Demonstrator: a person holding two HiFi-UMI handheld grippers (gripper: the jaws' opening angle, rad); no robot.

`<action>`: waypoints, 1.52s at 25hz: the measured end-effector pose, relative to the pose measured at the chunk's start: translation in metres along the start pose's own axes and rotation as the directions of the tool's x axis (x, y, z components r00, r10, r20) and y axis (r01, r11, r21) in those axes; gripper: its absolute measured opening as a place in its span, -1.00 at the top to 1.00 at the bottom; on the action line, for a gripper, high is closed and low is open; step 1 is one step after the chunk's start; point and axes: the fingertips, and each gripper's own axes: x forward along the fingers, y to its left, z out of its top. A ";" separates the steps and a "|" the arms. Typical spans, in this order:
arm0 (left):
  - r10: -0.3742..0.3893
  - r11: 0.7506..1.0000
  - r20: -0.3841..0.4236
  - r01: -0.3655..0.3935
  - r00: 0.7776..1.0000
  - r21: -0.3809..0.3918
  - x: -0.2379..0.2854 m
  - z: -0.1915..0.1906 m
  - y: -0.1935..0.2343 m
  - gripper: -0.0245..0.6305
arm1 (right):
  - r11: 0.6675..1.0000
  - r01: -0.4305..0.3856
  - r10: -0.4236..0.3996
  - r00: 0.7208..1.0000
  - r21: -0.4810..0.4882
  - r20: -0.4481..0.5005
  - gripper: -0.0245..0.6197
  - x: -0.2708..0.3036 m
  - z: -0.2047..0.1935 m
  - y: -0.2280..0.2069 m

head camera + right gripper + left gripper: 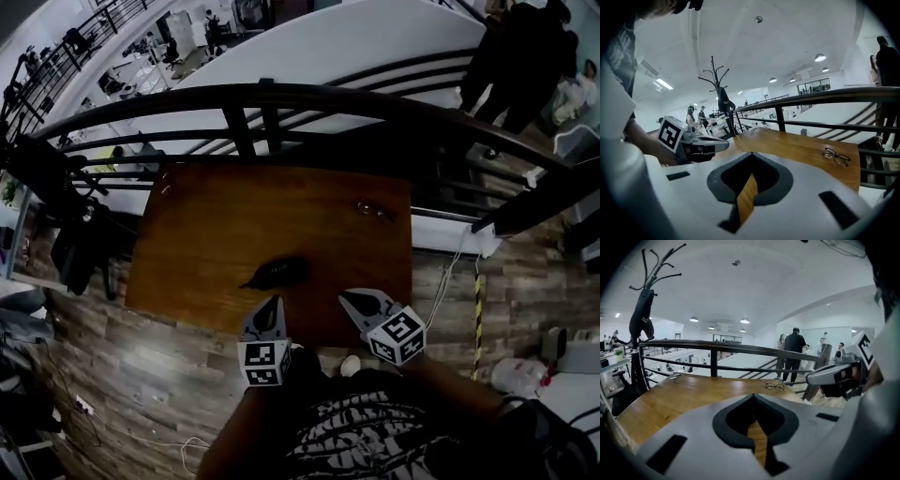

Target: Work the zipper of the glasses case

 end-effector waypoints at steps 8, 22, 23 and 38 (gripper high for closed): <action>-0.126 0.989 -0.118 0.134 0.985 0.063 0.077 -0.029 0.068 0.90 | 0.998 0.055 -0.060 0.990 -0.038 -0.130 0.93 0.114 -0.011 -0.024; -0.204 0.854 -0.402 0.364 0.892 0.373 0.158 -0.099 0.065 0.77 | 0.959 -0.202 0.085 0.876 -0.200 -0.475 0.93 0.200 -0.098 -0.079; -0.206 0.852 -0.427 0.376 0.881 0.366 0.161 -0.107 0.063 0.77 | 0.941 -0.250 0.105 0.857 -0.228 -0.505 0.93 0.202 -0.104 -0.080; -0.277 0.919 -0.467 0.373 0.840 0.126 0.166 -0.118 0.057 0.91 | 0.639 -0.631 0.237 0.706 -0.440 -0.667 0.72 0.215 -0.144 -0.085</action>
